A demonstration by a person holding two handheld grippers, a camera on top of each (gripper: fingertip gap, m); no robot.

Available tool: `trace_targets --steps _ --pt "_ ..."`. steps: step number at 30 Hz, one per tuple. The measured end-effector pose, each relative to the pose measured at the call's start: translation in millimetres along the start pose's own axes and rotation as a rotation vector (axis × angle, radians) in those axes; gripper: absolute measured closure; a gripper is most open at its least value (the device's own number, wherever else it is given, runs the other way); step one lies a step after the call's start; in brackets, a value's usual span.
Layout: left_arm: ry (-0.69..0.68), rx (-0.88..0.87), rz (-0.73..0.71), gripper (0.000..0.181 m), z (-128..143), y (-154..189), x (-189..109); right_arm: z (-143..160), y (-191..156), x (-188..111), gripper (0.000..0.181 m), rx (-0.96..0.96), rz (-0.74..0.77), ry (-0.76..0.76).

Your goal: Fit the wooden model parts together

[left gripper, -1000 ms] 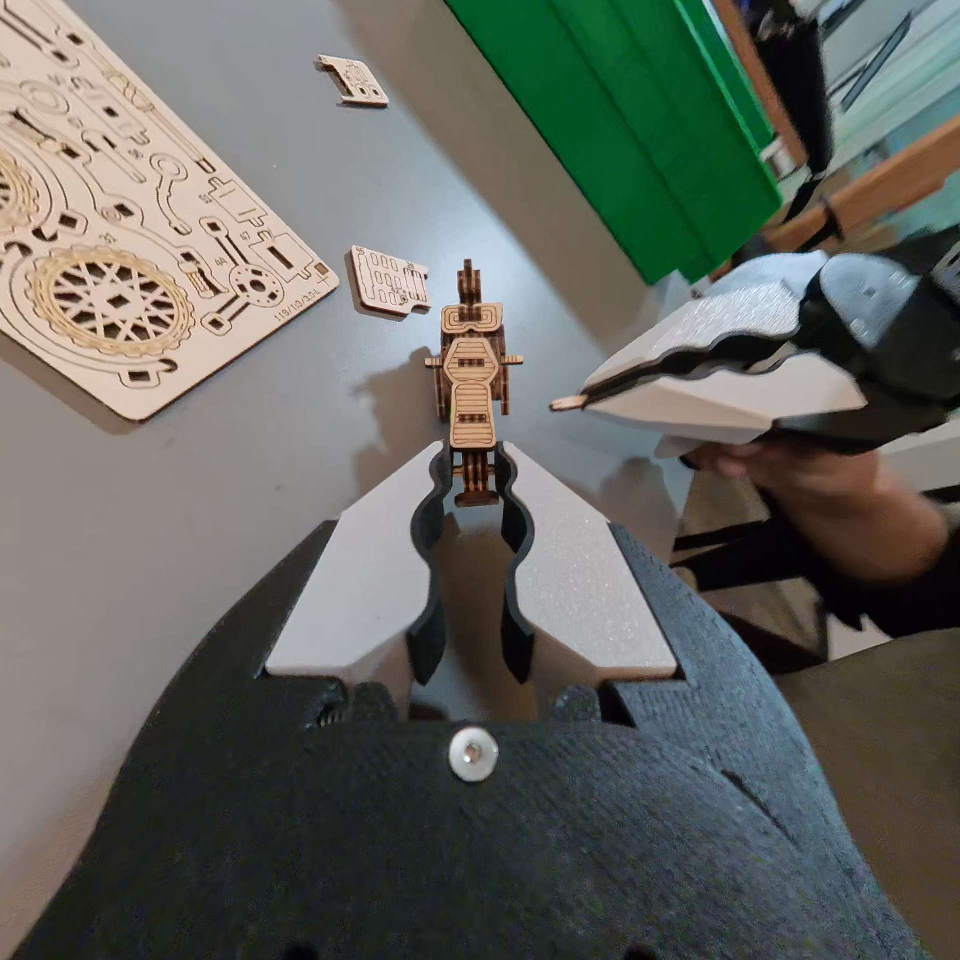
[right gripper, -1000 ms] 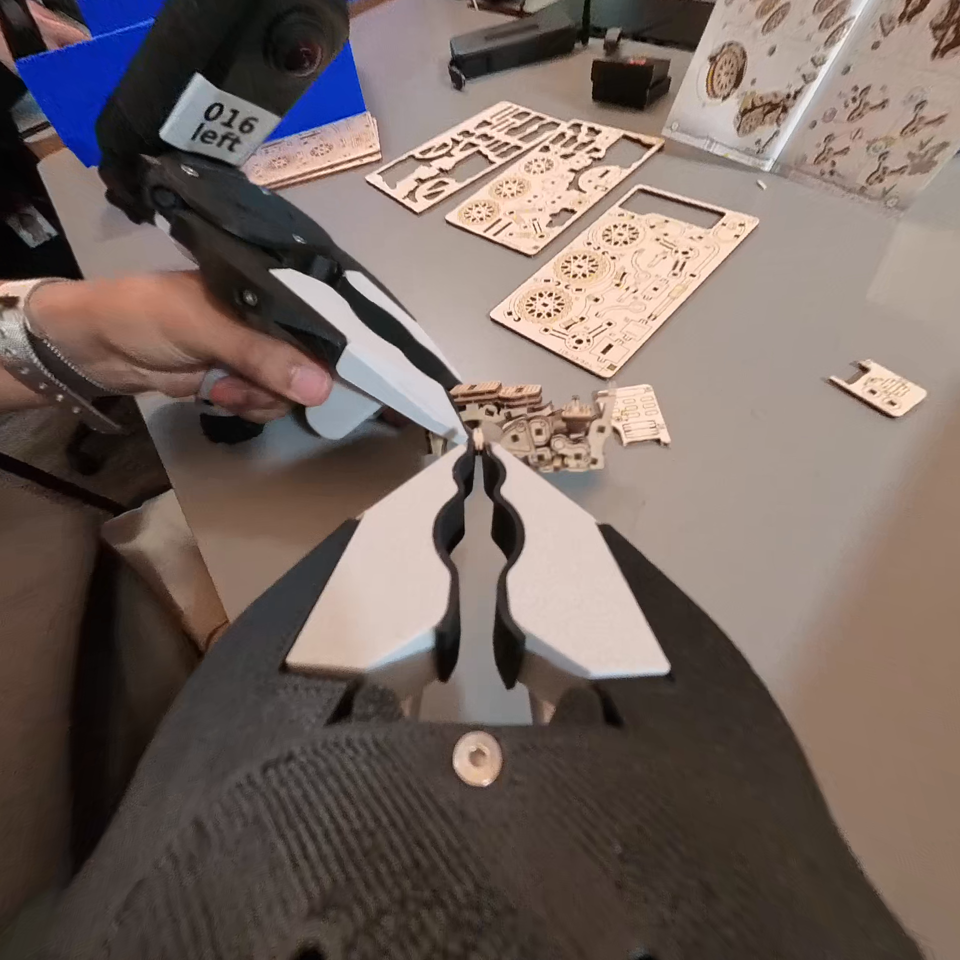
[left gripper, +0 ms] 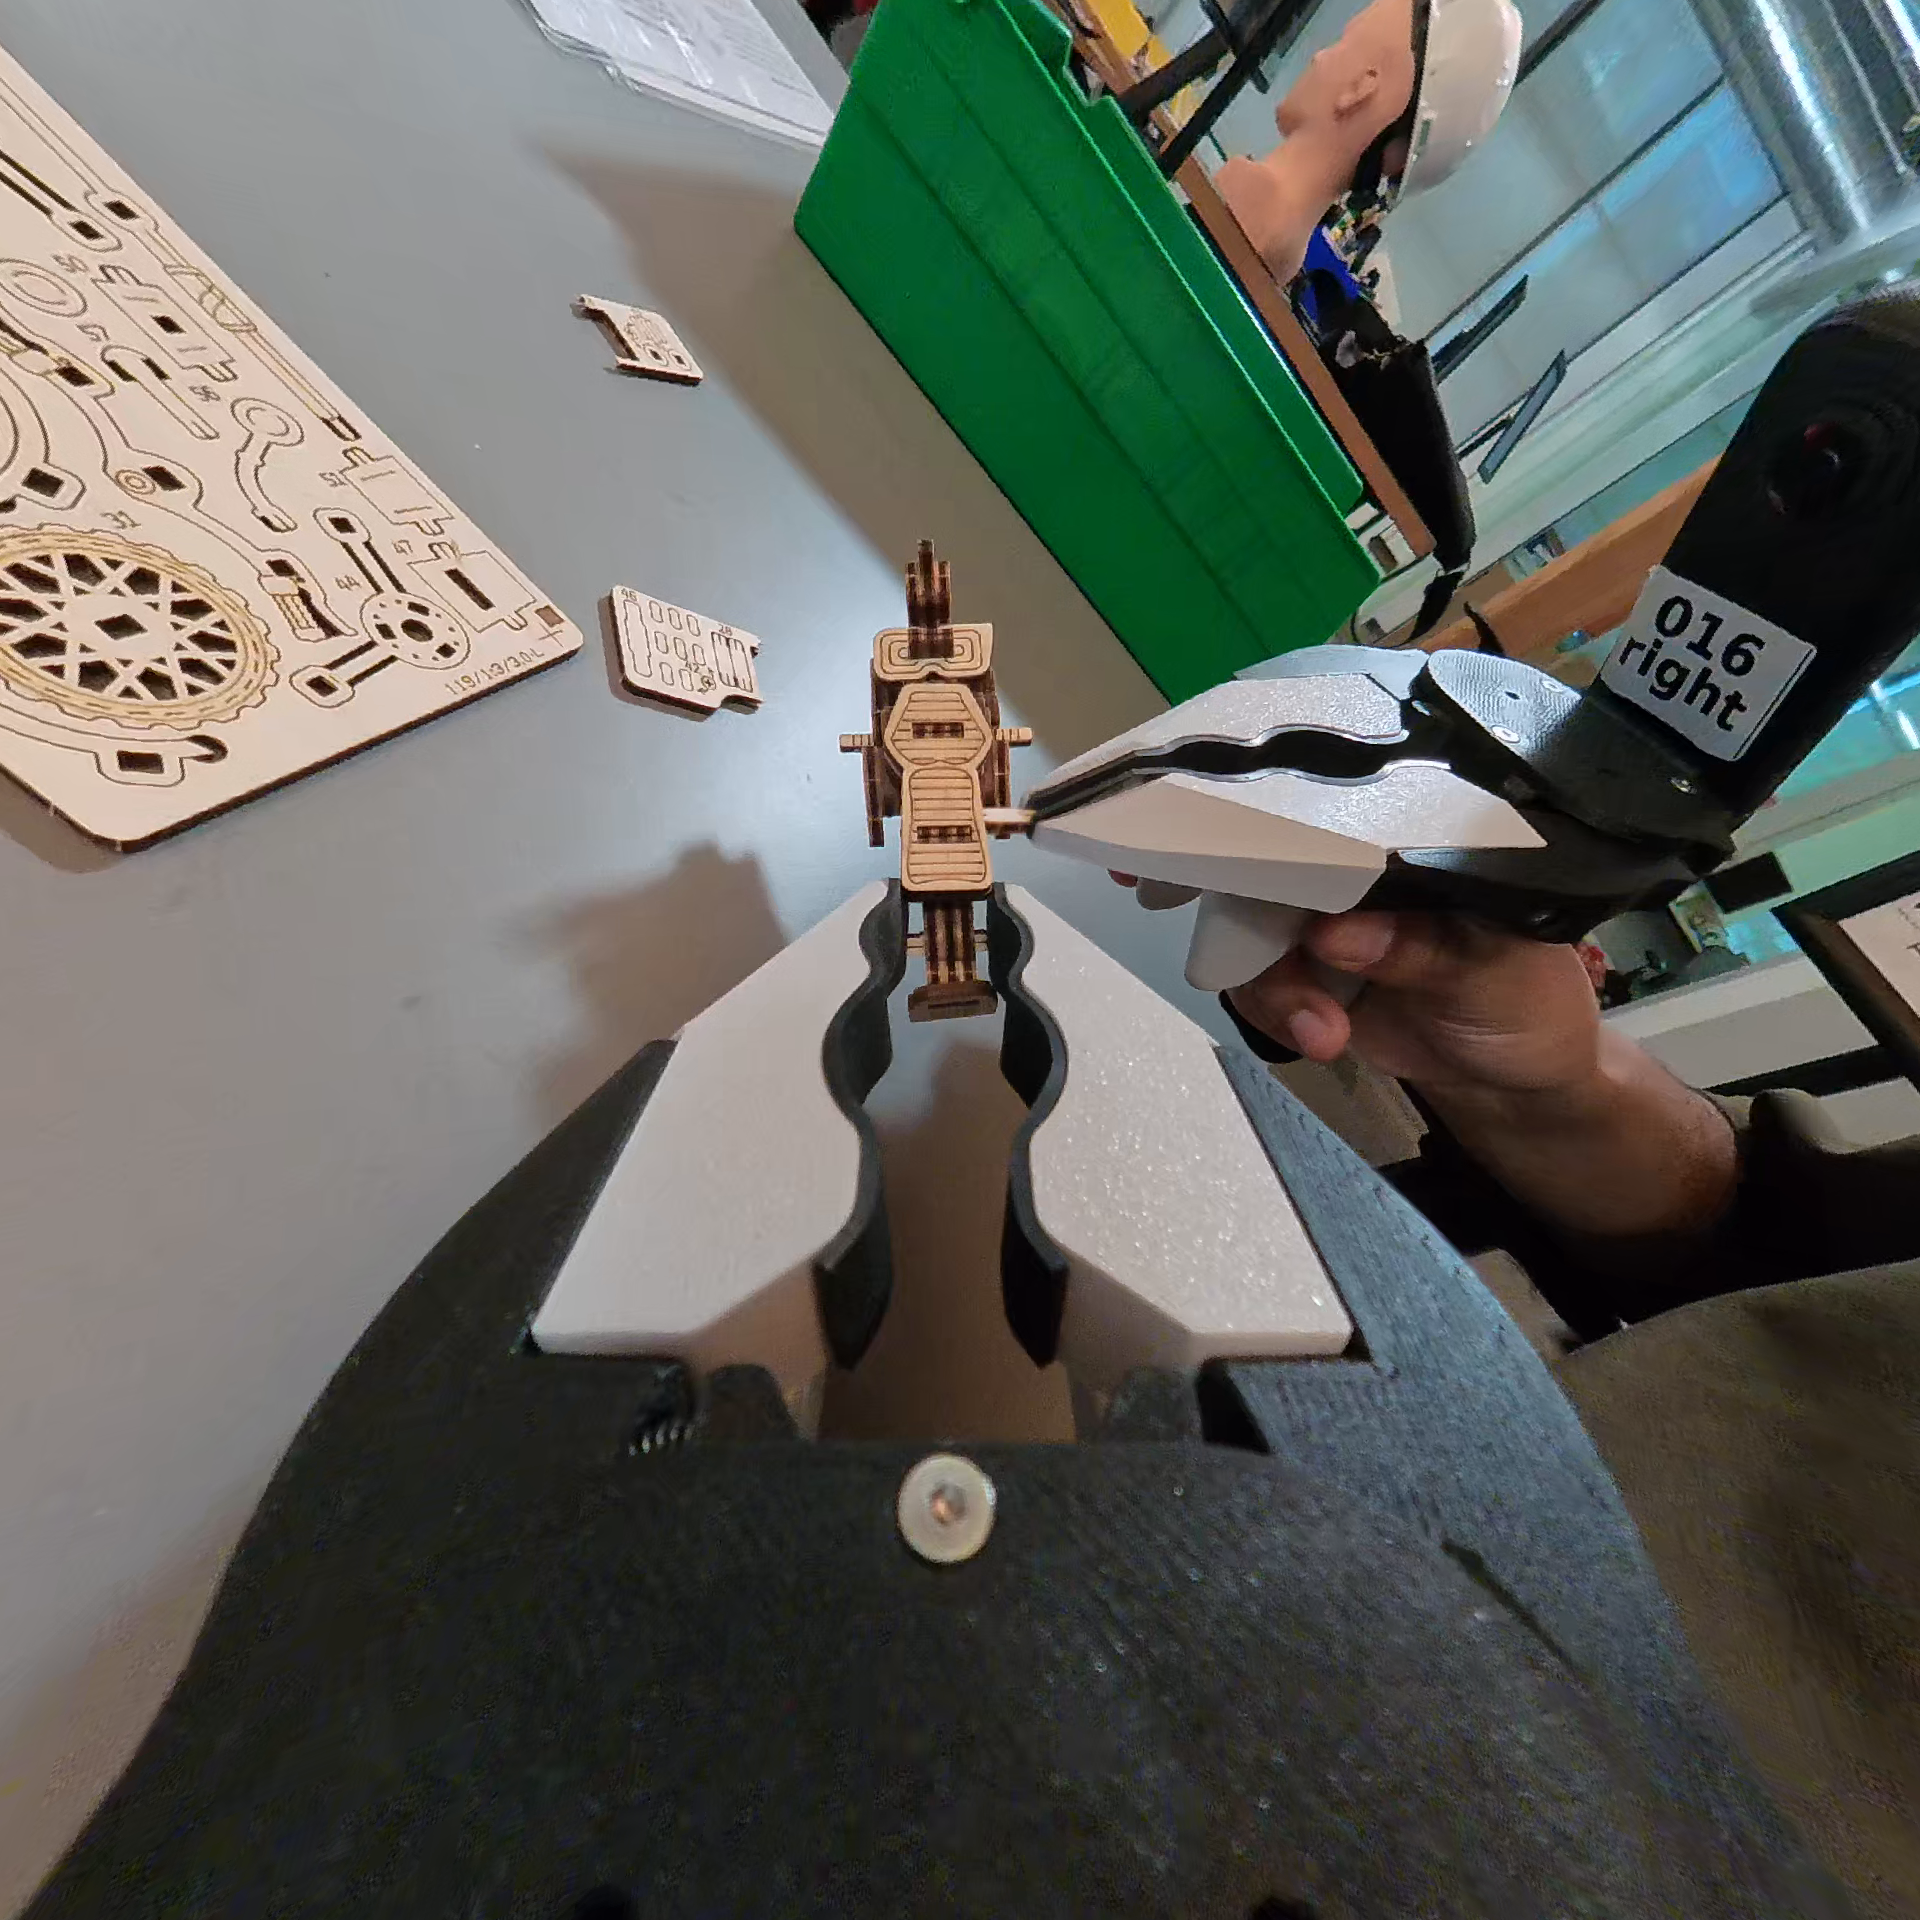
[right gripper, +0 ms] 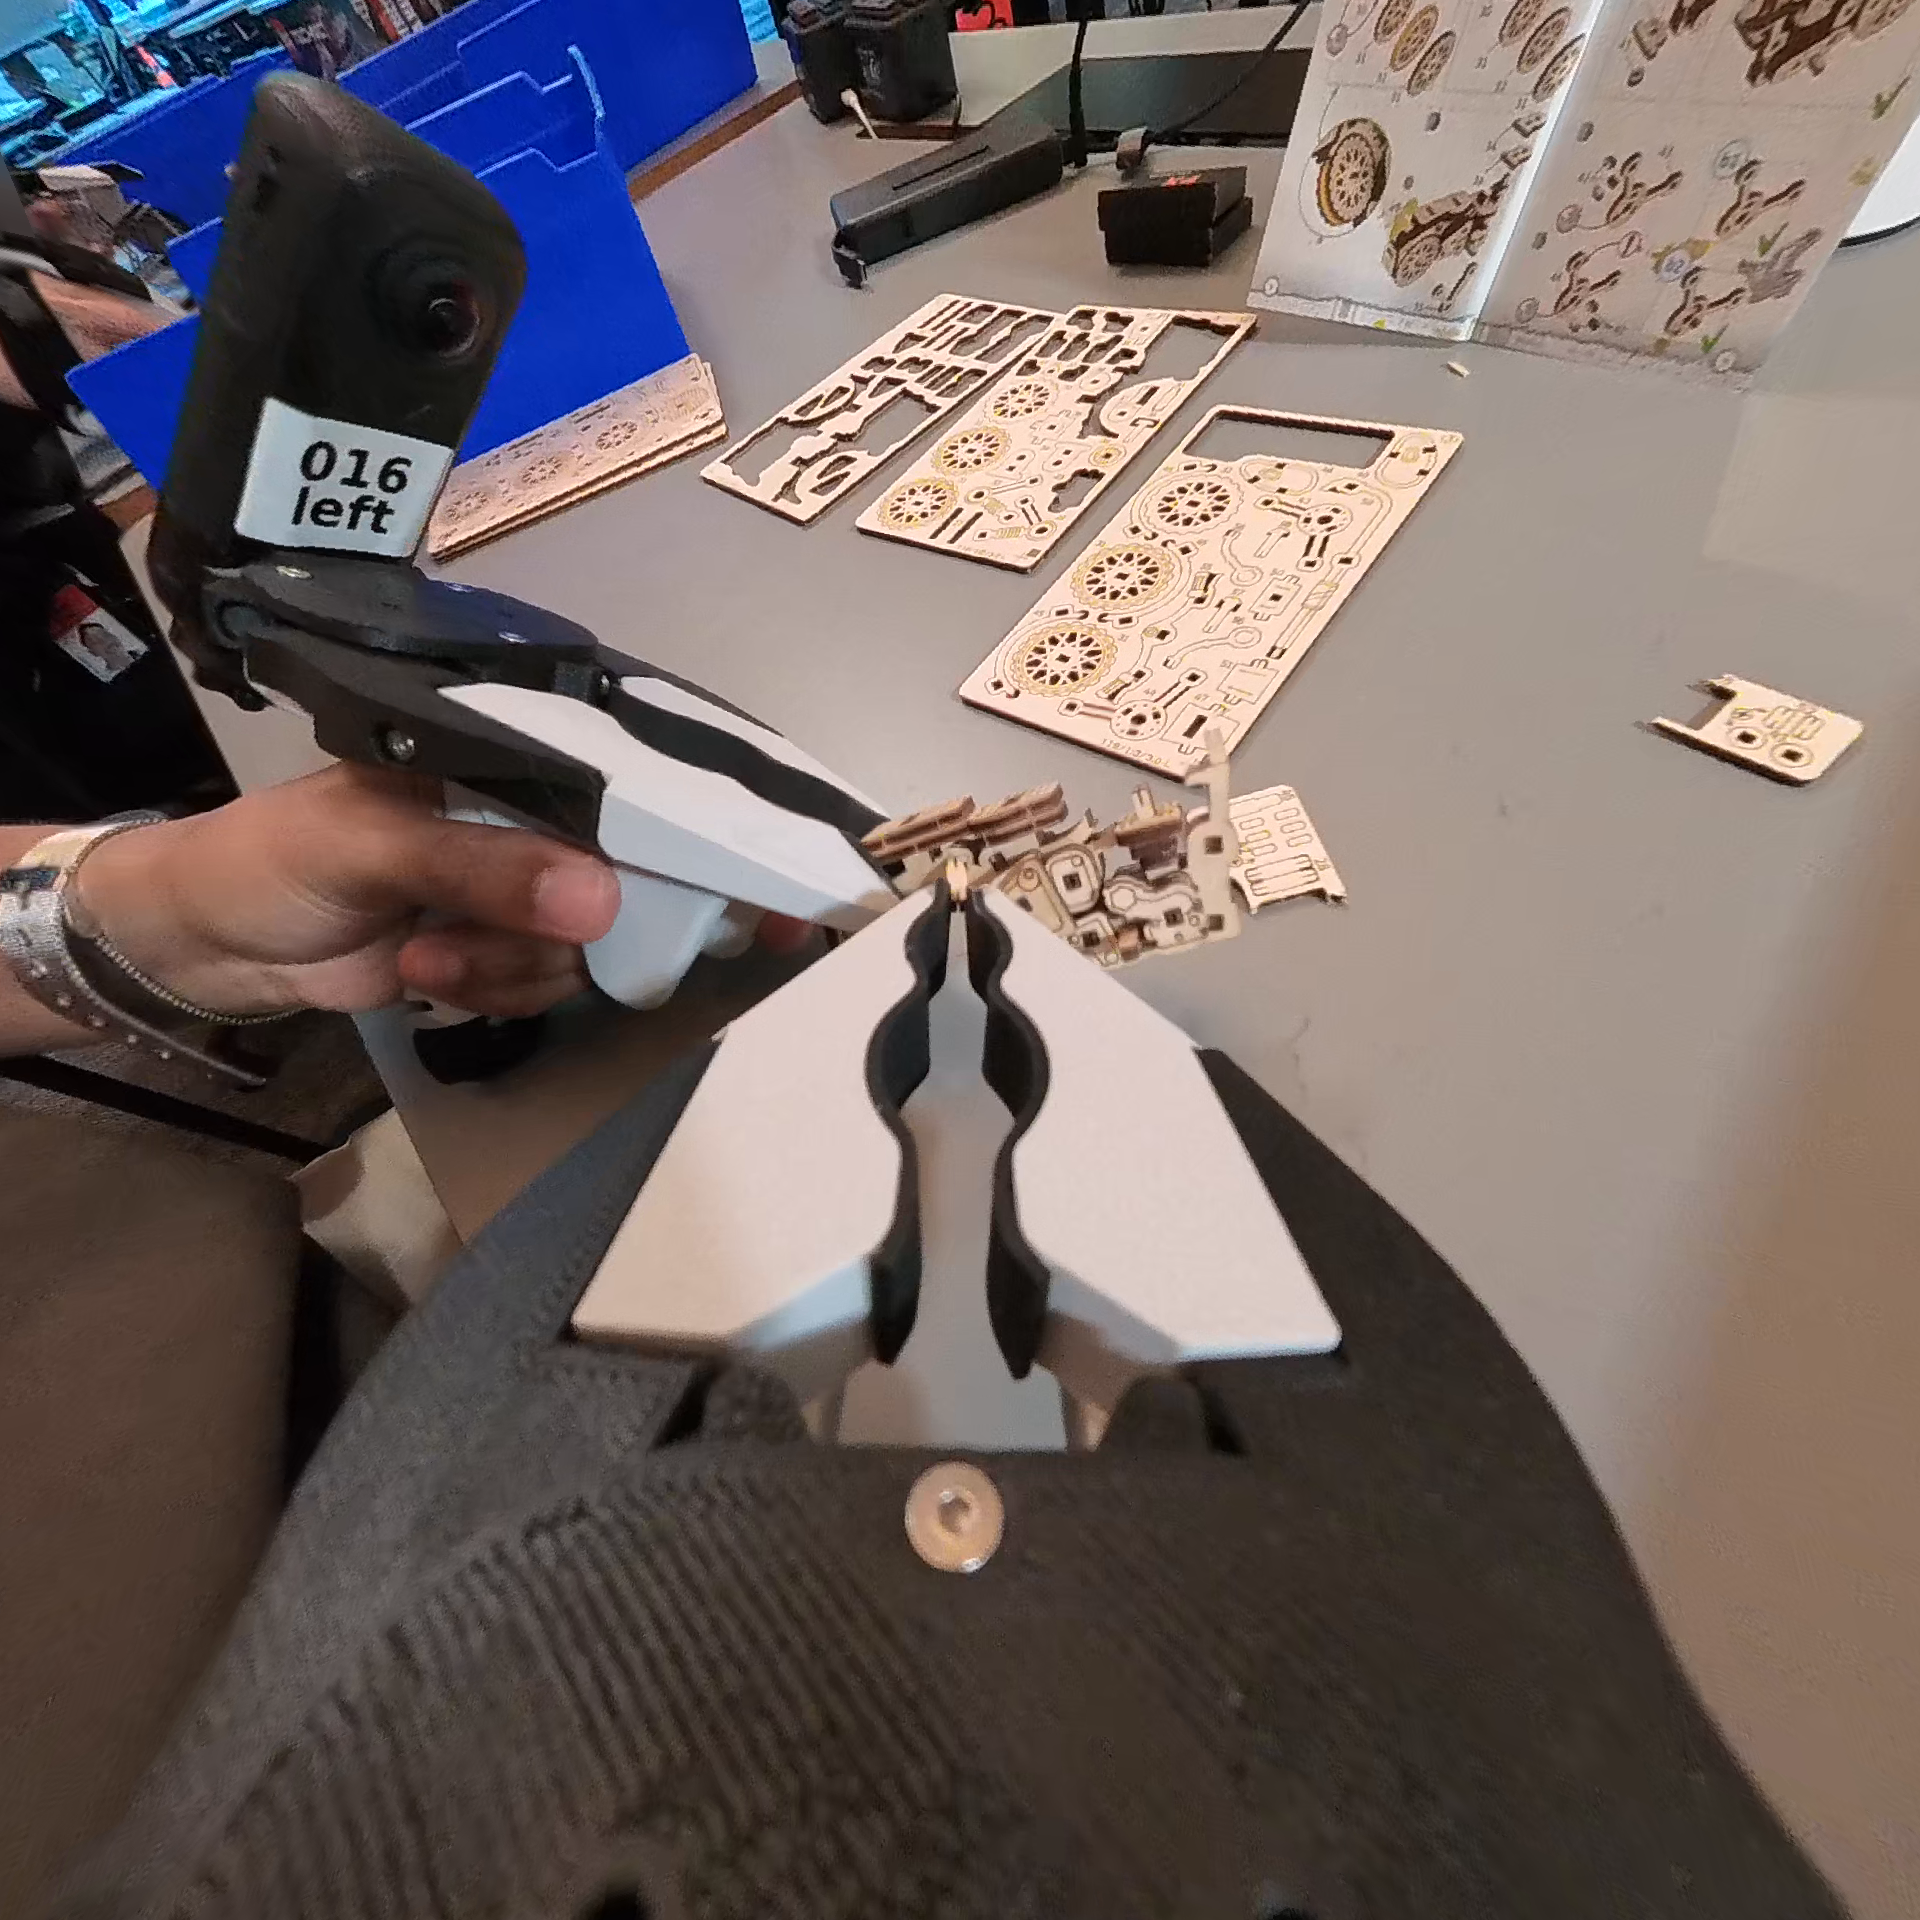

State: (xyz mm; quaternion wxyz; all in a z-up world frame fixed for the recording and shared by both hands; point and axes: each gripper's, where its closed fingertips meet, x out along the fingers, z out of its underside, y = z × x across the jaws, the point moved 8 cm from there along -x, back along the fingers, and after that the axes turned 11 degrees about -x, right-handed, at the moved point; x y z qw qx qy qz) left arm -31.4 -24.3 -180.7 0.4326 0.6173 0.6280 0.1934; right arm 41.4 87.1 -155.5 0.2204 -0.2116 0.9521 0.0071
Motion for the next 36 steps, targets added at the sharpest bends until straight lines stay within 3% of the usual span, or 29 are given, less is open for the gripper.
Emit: trace_targets --steps 15,21,27,30,36 --pt "0.067 0.276 -0.156 0.17 6 21 0 -3 -3 -3 0.181 -0.049 0.021 -0.002" --pt "0.081 0.287 -0.148 0.171 6 22 -2 -3 -3 -4 0.181 -0.034 0.013 0.009" --pt "0.074 0.128 -0.04 0.171 4 14 -3 -3 -2 -3 0.18 -0.041 -0.009 0.037" --pt "0.089 0.06 0.017 0.171 1 10 -7 -7 0 -10 0.155 -0.058 -0.033 0.092" --pt "0.083 0.108 0.236 0.171 -3 16 -18 -13 25 -32 0.135 -0.066 -0.036 0.222"
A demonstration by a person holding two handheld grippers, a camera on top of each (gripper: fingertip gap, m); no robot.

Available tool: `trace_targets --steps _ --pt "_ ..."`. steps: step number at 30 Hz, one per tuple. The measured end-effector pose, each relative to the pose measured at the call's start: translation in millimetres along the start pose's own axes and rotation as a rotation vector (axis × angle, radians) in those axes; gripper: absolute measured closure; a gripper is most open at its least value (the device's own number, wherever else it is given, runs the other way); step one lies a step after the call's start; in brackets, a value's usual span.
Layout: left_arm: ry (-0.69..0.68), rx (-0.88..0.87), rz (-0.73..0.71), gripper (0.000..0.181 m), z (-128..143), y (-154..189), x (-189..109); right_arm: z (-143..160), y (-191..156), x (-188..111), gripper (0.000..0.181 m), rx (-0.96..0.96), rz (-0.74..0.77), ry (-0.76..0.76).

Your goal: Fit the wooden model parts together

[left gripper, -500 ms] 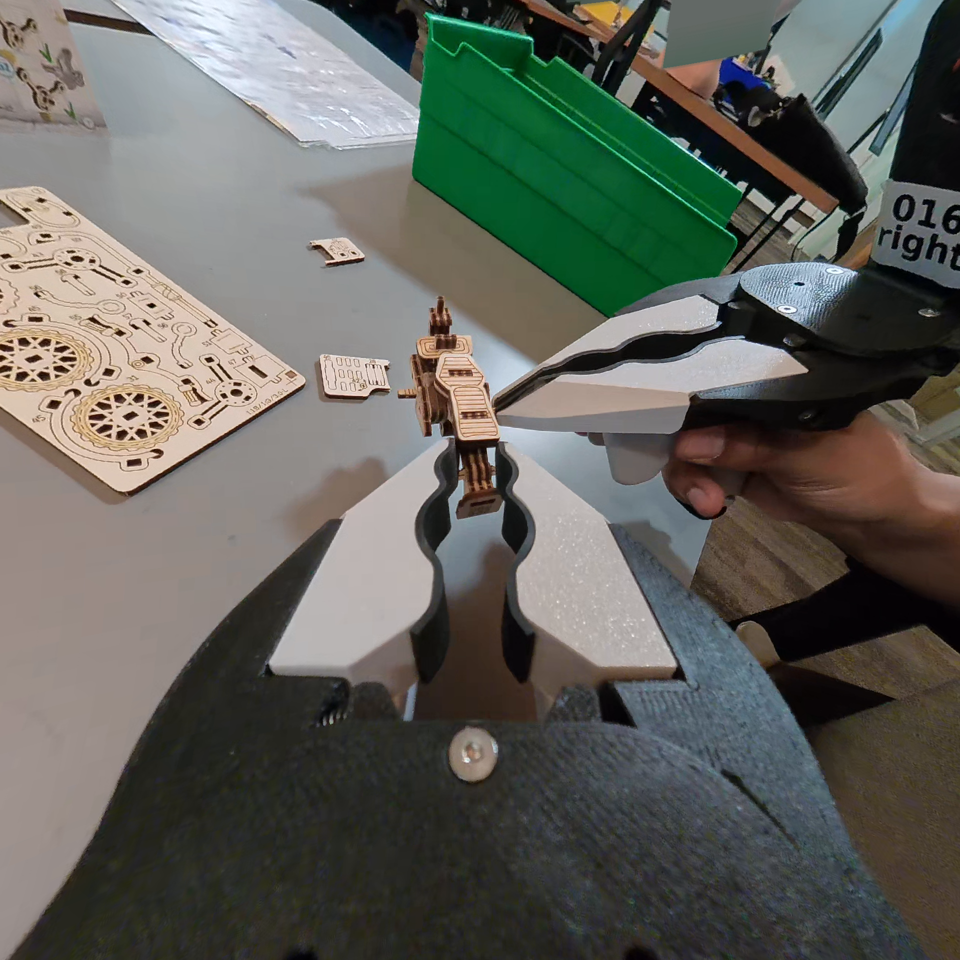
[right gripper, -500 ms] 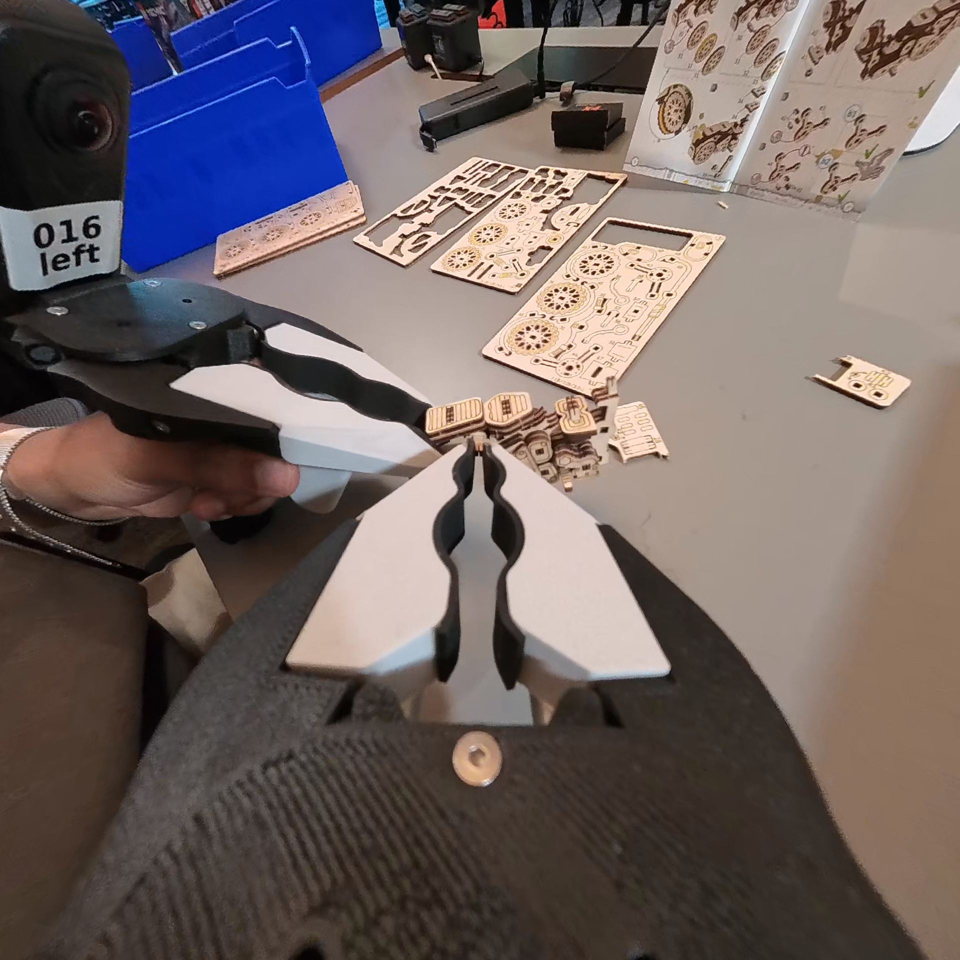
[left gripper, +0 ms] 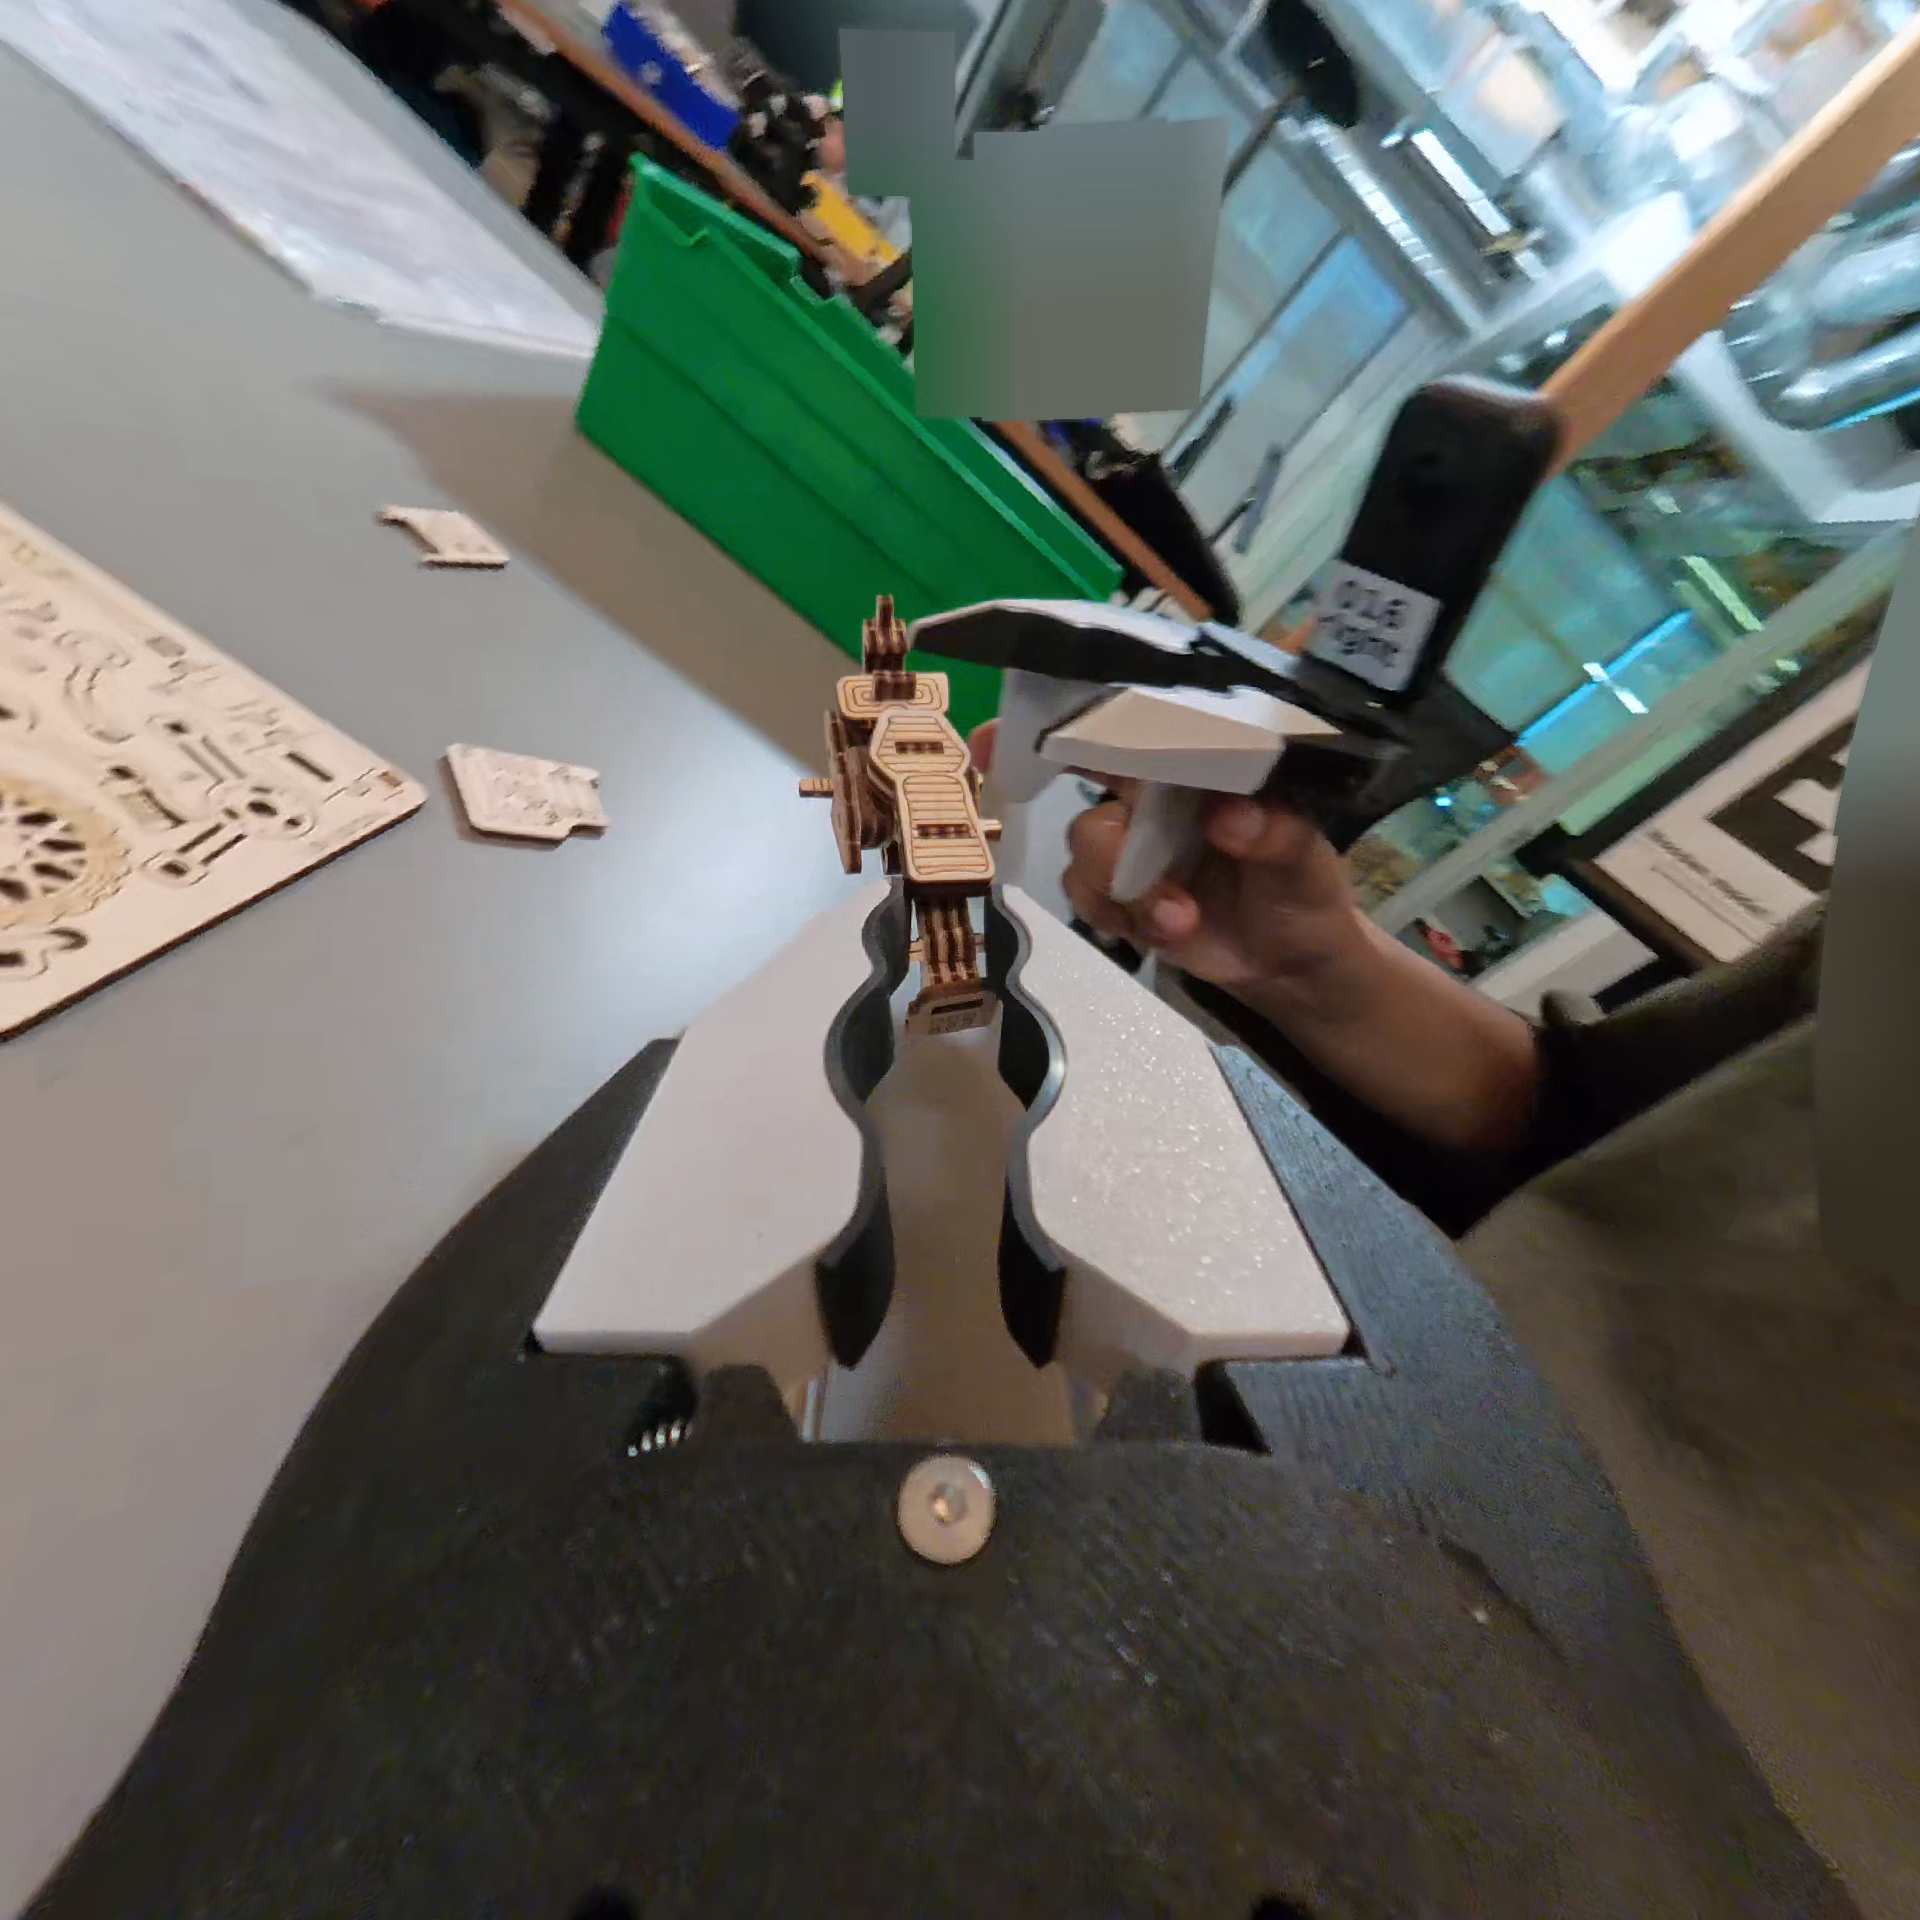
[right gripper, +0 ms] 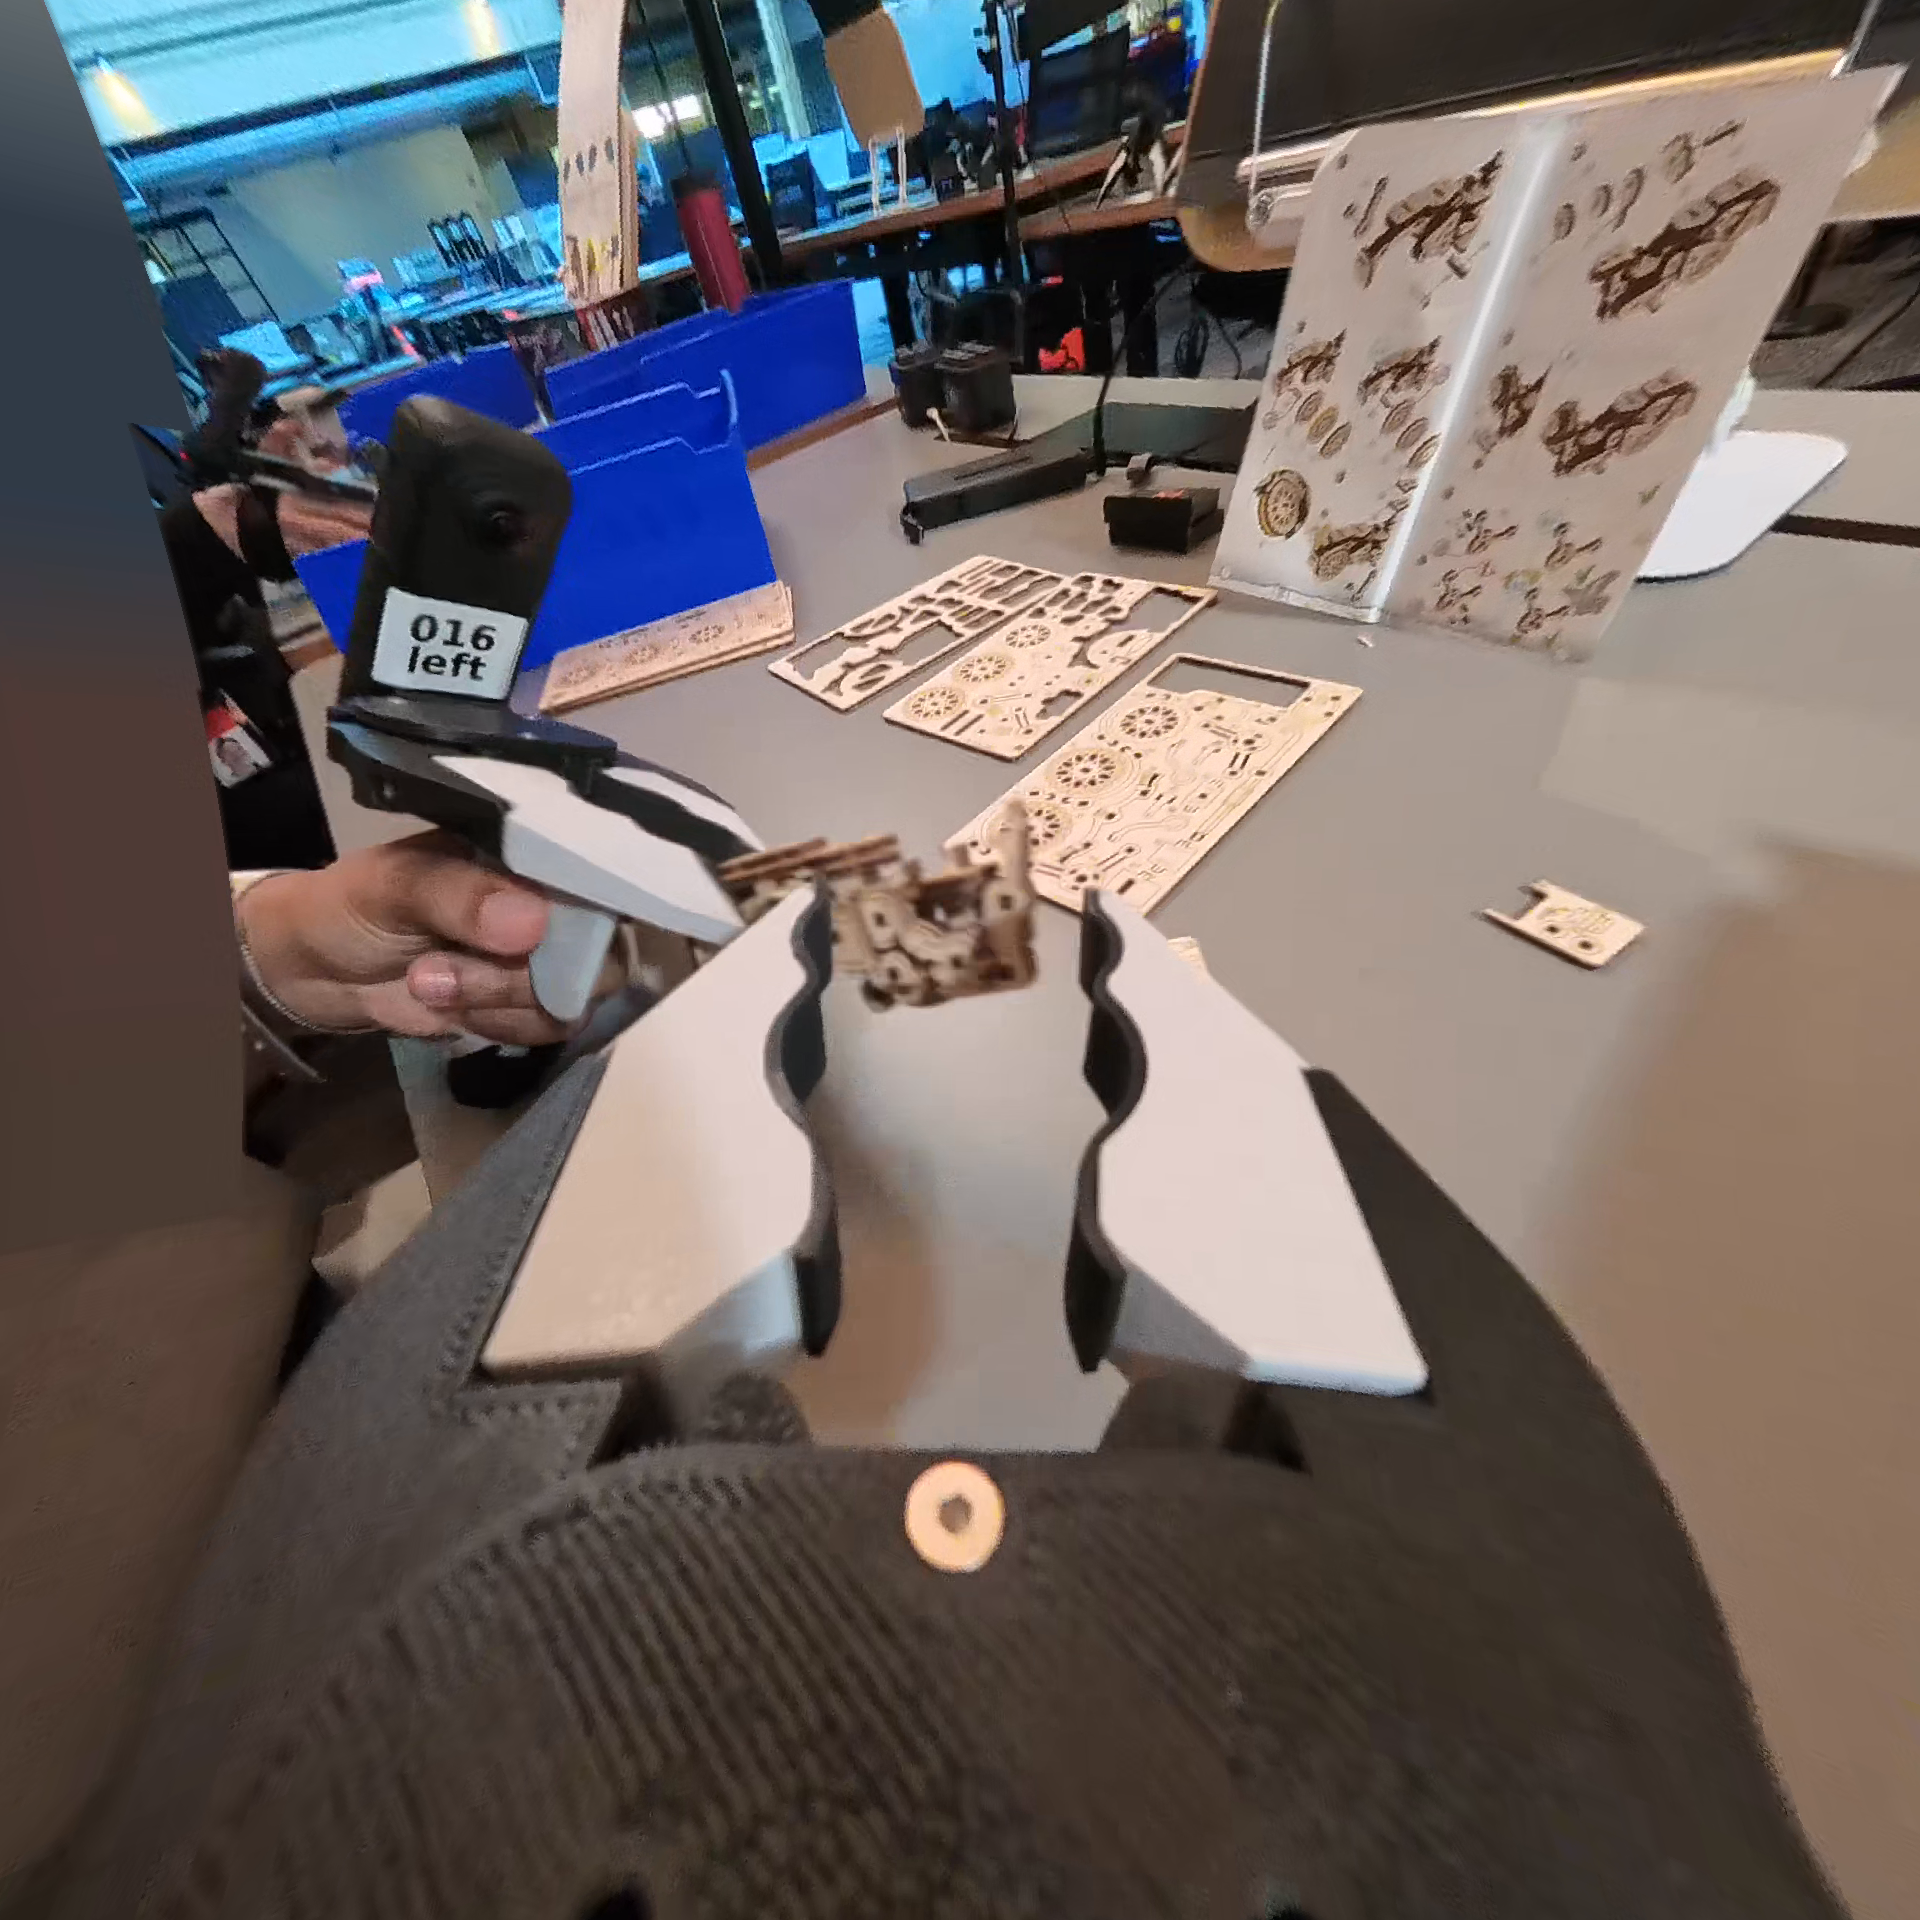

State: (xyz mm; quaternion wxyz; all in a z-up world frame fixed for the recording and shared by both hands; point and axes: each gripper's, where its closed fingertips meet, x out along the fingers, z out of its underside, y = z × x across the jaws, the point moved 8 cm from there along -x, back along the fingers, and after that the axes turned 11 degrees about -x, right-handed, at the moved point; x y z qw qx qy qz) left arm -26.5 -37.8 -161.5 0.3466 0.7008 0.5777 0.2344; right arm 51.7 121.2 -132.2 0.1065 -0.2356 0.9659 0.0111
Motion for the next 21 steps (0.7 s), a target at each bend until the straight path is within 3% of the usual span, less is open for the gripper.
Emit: trace_targets --steps 10,21 --pt "-0.025 -0.104 0.312 0.171 -9 6 -16 1 11 -5 0.149 0.385 -0.354 0.174" --pt "-0.064 -0.135 0.38 0.172 -6 8 -15 2 7 -4 0.164 0.522 -0.502 0.209"
